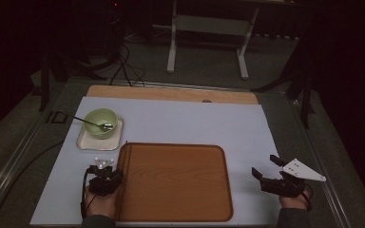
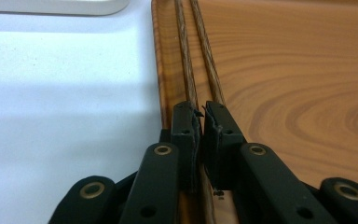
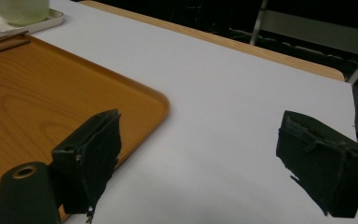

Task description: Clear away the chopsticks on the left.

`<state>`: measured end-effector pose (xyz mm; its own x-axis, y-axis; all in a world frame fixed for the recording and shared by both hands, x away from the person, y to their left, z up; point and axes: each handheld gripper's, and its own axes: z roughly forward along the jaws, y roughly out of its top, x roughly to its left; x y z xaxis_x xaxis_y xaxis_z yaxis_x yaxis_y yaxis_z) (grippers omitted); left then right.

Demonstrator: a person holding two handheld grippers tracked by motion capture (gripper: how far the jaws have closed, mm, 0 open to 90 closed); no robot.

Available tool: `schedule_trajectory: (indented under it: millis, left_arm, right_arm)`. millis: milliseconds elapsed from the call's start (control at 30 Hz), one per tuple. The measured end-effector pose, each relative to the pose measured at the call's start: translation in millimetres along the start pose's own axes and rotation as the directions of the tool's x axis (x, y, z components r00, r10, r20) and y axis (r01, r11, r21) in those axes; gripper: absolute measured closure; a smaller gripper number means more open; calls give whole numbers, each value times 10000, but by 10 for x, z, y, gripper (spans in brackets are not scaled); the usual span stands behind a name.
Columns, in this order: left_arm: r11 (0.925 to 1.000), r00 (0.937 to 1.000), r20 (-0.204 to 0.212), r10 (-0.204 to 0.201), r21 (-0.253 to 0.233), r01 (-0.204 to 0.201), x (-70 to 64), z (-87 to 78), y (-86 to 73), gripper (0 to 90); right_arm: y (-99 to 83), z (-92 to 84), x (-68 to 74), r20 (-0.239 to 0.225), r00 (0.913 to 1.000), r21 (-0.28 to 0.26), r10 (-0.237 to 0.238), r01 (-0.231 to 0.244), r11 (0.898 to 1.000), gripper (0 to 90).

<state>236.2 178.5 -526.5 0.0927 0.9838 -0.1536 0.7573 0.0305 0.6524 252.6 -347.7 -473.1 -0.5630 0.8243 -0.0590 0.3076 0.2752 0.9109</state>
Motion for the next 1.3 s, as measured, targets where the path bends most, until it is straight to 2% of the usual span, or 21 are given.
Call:
schedule_trajectory:
  millis: [200, 667, 900, 1133, 1300]
  left_arm:
    - [9991, 9991, -151, 408, 155, -406, -51, -35, -28, 832]
    - [9958, 9965, -36, 831, 398, -829, -123, -73, -89, 827]
    - [9962, 9966, 190, 806, 315, -811, -107, -95, -52, 710]
    - [9982, 9969, 527, 584, 103, -590, -80, -142, 15, 587]
    - [9973, 9948, 711, 734, -51, -733, -65, -191, 94, 503]
  right_arm:
    - [2, 0, 0, -40, 10000, 16, 11, -11, 10000, 137]
    - [5, -3, 0, -40, 10000, -3, 13, -13, 10000, 136]
    - [5, -4, -2, -43, 10000, -7, 28, -28, 10000, 136]
    - [5, -7, -2, -29, 10000, -14, 25, -25, 10000, 137]
    - [5, -7, -2, -25, 10000, -9, 29, -29, 10000, 136]
